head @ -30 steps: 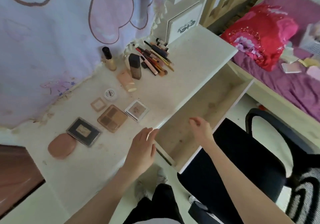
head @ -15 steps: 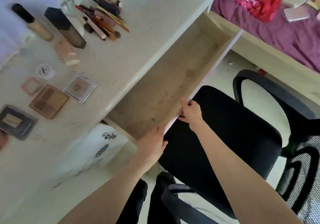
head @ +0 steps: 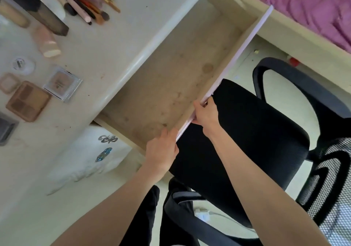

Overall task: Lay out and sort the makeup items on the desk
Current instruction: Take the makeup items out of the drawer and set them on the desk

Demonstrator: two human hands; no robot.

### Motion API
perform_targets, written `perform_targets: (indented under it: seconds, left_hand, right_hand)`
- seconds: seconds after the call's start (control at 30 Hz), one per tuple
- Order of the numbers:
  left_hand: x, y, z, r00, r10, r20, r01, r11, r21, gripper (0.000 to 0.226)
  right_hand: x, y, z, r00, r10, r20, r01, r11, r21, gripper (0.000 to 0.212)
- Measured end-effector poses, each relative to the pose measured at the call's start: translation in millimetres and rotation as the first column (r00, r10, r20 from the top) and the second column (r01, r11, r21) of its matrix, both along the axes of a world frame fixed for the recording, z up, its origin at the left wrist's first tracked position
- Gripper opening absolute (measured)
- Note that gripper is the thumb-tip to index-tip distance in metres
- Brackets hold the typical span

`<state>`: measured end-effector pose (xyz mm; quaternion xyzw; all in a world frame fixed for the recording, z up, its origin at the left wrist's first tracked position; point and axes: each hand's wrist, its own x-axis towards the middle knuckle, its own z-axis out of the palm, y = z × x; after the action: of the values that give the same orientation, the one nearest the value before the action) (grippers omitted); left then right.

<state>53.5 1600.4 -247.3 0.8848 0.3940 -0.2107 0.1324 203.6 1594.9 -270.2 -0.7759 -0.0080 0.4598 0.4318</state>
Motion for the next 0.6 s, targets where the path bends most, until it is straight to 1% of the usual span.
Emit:
perform_targets:
  seconds: [0.13, 0.2, 0.3, 0.4, 0.5, 0.6]
  left_hand:
    - [-3, 5, 10, 1.0, -0.001, 0.0, 0.0, 1.0, 0.008, 0.033]
    - [-7, 9, 18, 1.0, 0.002, 0.03, -0.003, 0.999, 0.033, 0.032]
    - [-18, 18, 30, 0.993, 0.028, 0.115, -0.032, 0.999, 0.028, 0.032]
    - [-31, 36, 38, 0.986, 0.068, 0.149, -0.071, 0.997, 0.016, 0.031]
    - [-40, 53, 41, 0.975, 0.092, 0.204, -0.1, 0.995, 0.029, 0.028]
    - [-42, 64, 43, 0.978, 0.029, 0.206, -0.047, 0.995, 0.084, 0.029]
  right_hand:
    - [-5, -2, 8, 1.0, 0.008, 0.0, -0.008, 0.998, 0.056, 0.052]
    - [-6, 0, 14, 1.0, 0.017, -0.007, -0.017, 0.995, 0.096, 0.059]
    - [-8, 6, 29, 0.998, 0.005, -0.067, 0.006, 0.987, 0.158, 0.061]
    - [-16, 15, 40, 0.986, -0.005, -0.164, 0.042, 0.974, 0.223, 0.062]
    - [-24, 25, 43, 0.986, 0.012, -0.165, 0.036, 0.96, 0.278, 0.064]
    - [-25, 39, 45, 0.987, 0.036, -0.158, 0.013, 0.953, 0.302, 0.062]
